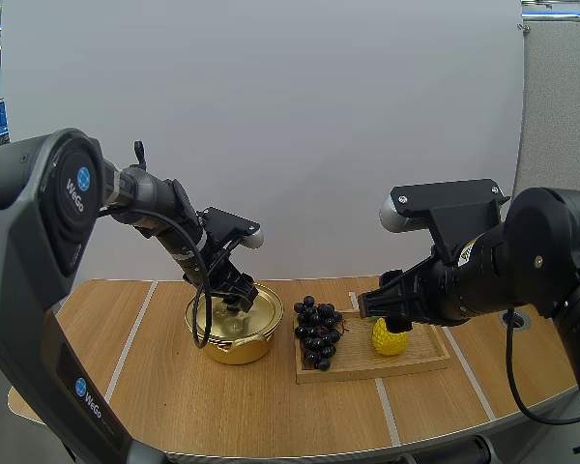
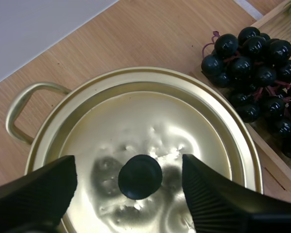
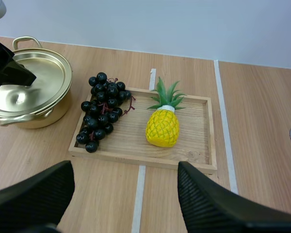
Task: Open the pot, put the pineapple inside, and close it
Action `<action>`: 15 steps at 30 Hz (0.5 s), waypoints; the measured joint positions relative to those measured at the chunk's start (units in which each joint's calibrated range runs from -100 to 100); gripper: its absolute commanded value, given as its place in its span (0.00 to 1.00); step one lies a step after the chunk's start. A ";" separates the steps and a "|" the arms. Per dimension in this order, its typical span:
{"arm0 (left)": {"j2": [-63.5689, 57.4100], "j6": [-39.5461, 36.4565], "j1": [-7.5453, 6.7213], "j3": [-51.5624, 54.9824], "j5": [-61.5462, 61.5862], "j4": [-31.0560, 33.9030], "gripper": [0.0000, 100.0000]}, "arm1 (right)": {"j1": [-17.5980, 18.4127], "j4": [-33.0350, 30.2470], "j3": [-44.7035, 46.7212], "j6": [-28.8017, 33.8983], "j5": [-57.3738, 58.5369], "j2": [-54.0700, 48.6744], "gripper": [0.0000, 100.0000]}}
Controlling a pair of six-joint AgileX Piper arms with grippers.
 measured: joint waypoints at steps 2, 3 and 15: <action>0.00 -0.10 0.00 0.00 0.00 -0.12 0.00 | 0.00 0.00 0.00 0.00 0.00 0.00 1.00; 0.00 -0.10 0.00 0.00 0.00 -0.12 0.01 | 0.00 0.00 0.00 0.00 0.00 0.00 1.00; -1.69 -0.10 0.00 -0.15 1.81 -0.30 0.01 | 0.00 0.00 0.00 0.00 0.00 0.00 1.00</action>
